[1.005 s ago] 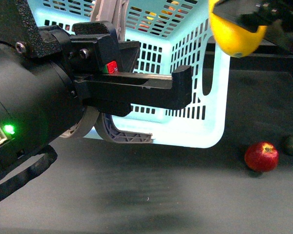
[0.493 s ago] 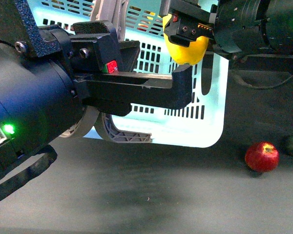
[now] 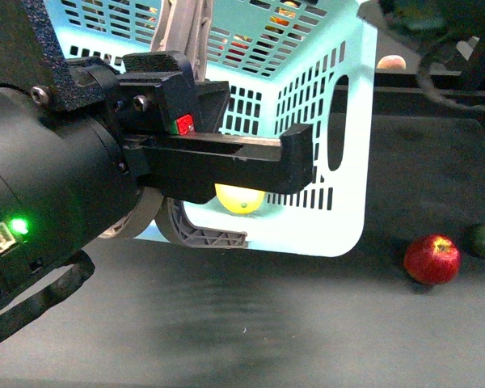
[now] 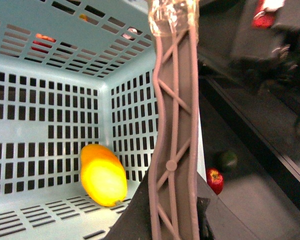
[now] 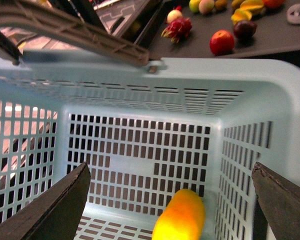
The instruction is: Pick mango with right arm and hold basket with left
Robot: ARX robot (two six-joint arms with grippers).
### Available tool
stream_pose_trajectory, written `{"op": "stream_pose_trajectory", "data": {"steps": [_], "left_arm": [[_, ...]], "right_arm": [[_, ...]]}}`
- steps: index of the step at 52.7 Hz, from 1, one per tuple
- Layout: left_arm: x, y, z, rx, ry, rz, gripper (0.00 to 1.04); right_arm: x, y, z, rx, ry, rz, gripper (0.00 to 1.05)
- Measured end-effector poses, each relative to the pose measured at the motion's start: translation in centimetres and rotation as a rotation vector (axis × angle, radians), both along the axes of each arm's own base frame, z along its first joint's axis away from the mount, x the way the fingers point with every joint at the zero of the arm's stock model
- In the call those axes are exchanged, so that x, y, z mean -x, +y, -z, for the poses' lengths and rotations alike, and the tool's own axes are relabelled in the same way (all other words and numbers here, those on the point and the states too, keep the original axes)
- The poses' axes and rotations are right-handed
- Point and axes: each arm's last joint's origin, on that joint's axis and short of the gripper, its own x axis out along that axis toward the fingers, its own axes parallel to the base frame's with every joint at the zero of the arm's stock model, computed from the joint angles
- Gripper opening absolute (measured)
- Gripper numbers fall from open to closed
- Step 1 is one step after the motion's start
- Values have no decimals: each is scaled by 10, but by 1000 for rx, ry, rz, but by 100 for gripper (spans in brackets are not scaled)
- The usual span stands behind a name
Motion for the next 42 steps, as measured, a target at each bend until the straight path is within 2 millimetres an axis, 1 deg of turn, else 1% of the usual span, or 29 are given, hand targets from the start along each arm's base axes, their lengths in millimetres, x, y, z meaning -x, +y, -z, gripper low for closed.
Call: {"op": "stream_pose_trajectory", "data": {"steps": [5, 11, 20, 21, 23, 27, 31, 35, 38, 40, 42], "left_arm": [[0, 0, 0, -4, -3, -3, 7], [0, 0, 0, -4, -4, -3, 7], [0, 0, 0, -1, -2, 2, 7], [0, 0, 0, -1, -2, 3, 7], [0, 0, 0, -1, -2, 5, 7], [0, 0, 0, 1, -1, 9, 7], [0, 0, 0, 0, -1, 8, 7], [0, 0, 0, -1, -2, 7, 7], [0, 0, 0, -1, -2, 1, 7], [0, 0, 0, -1, -2, 1, 7], [0, 0, 0, -1, -3, 0, 7]], "right_arm": [[18, -16, -12, -11, -33, 60, 96], [38, -32, -21, -18, -54, 116, 96], [78, -59, -30, -18, -95, 234, 96], [81, -60, -30, -17, -95, 242, 96], [95, -67, -29, -10, -99, 279, 96], [117, -75, -24, 6, -101, 330, 96], [132, -80, -20, 19, -98, 357, 96], [150, -84, -13, 36, -87, 391, 96], [166, -87, -4, 57, -77, 421, 96], [172, -88, 2, 68, -73, 429, 96], [173, -88, 3, 69, -76, 427, 96]]}}
